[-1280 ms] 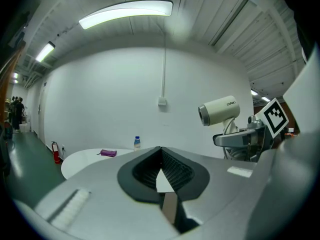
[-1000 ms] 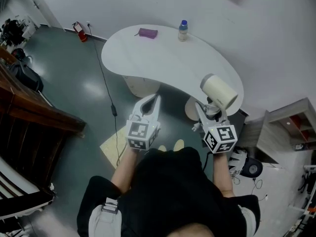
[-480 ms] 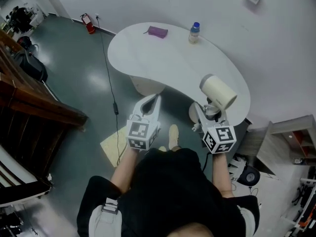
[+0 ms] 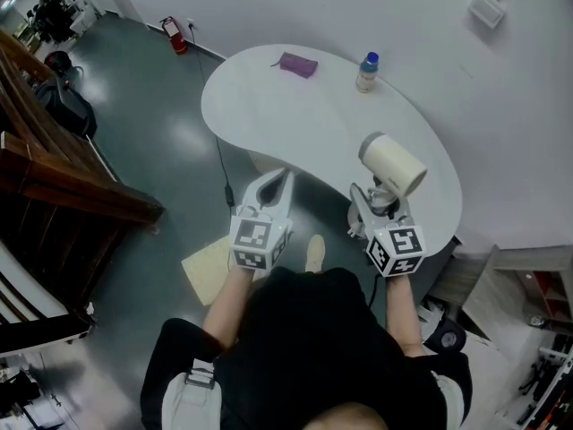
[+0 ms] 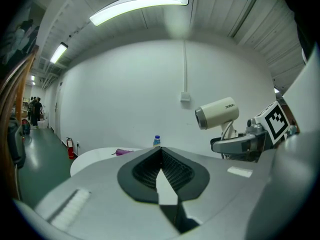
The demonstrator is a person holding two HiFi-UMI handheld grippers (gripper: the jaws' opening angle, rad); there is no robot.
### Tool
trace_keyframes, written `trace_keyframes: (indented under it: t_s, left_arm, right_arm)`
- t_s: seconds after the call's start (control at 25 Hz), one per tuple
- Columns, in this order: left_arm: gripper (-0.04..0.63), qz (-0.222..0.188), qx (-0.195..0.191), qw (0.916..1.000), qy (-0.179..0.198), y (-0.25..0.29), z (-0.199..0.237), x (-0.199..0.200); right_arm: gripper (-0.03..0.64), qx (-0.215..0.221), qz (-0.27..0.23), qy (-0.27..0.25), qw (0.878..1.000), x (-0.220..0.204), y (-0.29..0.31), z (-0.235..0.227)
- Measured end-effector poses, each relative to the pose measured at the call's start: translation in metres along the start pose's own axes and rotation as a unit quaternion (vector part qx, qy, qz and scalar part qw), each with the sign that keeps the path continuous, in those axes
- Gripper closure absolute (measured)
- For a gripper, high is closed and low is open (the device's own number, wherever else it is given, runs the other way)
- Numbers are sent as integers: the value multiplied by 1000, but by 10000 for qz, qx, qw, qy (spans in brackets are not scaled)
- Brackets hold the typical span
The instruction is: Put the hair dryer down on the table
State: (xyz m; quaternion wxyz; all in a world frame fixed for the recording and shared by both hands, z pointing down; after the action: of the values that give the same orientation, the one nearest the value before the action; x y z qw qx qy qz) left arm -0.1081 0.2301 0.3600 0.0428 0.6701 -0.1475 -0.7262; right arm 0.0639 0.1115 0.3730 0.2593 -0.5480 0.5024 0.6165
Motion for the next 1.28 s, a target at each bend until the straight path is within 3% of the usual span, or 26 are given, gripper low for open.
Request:
trace_keyframes:
  t_s: [0.72,1.04,1.28]
  left_arm:
    - [589,157,421,9989,-141,91,-3,14]
    - [589,259,301,9992,-49,126,-5,20]
    - [589,302,5,9995,23,160,-10,29]
  right_arm:
    - [388,541,191,-81,9983,15,66,-82]
    - [388,467,246,60,9986,13,81,-110]
    - [388,263,292,168,9991,13,86,-130]
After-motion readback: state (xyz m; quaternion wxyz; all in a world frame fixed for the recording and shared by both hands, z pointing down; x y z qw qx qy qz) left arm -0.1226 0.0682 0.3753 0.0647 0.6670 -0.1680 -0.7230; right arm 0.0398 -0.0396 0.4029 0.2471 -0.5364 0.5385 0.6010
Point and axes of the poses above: the fingertips, and each gripper's own axes: y forward along the fingers, z to its left, x out of its top, the point moved 5 cm from there along -y, backward along the fingers, and after that the axes turned 5 degrees about z, right-handed, at the moved point
